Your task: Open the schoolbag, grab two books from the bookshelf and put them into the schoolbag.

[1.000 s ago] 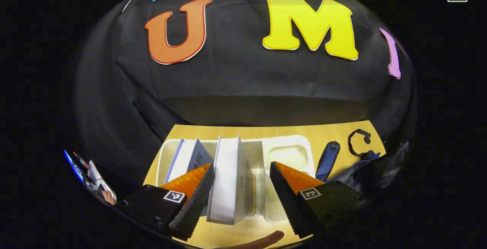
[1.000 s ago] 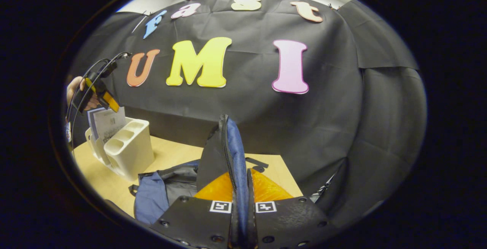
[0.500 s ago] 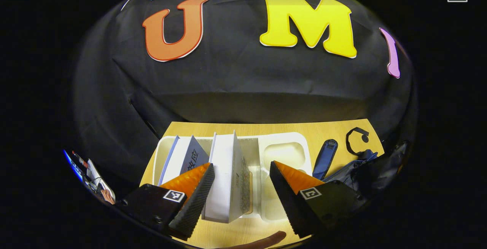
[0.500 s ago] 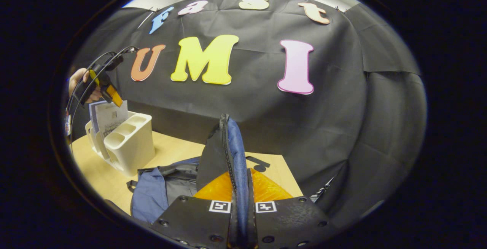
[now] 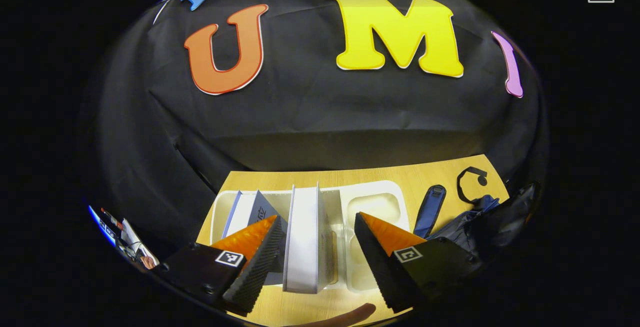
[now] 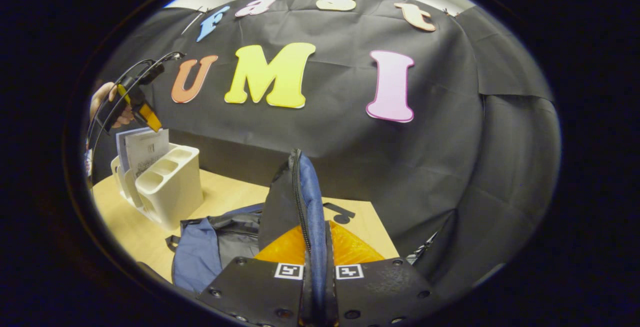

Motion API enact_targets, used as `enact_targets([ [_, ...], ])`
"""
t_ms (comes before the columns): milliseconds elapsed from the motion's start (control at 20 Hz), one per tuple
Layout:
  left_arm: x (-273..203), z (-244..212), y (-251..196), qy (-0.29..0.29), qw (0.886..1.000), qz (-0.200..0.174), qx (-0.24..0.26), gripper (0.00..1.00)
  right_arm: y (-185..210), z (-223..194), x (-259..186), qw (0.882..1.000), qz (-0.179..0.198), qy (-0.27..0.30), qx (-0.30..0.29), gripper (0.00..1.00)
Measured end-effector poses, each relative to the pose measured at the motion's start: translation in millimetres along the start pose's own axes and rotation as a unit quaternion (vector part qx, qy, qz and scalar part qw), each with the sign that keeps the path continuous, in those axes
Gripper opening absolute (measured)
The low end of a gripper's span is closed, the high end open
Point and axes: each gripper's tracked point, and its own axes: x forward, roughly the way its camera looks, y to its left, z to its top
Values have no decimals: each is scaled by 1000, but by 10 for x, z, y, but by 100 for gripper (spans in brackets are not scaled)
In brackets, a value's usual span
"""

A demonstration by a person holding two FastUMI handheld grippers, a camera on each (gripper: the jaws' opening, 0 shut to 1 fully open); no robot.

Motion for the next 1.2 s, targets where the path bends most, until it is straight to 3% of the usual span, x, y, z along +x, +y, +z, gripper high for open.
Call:
enact_targets([
  [100, 101, -52, 76, 10, 1000, 8, 0, 93, 13, -24, -3, 1000, 1, 1, -3, 9],
  [450, 349, -347, 32, 78, 997, -27, -13, 89, 51, -35, -13, 1000, -2, 2, -11, 9],
  [500, 379, -385, 38, 92, 995, -30, -4, 81, 58, -45, -11, 1000, -2, 2, -14, 9],
  [700, 469, -519, 24, 143, 988, -51, 34, 70, 66, -71, -10, 1000, -3, 4, -10, 9],
  [800, 512, -555, 11, 158, 985, -56, 42, 53, 83, -91, -12, 1000, -2, 5, -12, 9],
  [1200, 351, -646, -202, 189, 980, -40, 40, 47, 128, -137, -26, 1000, 3, 8, -1, 9],
])
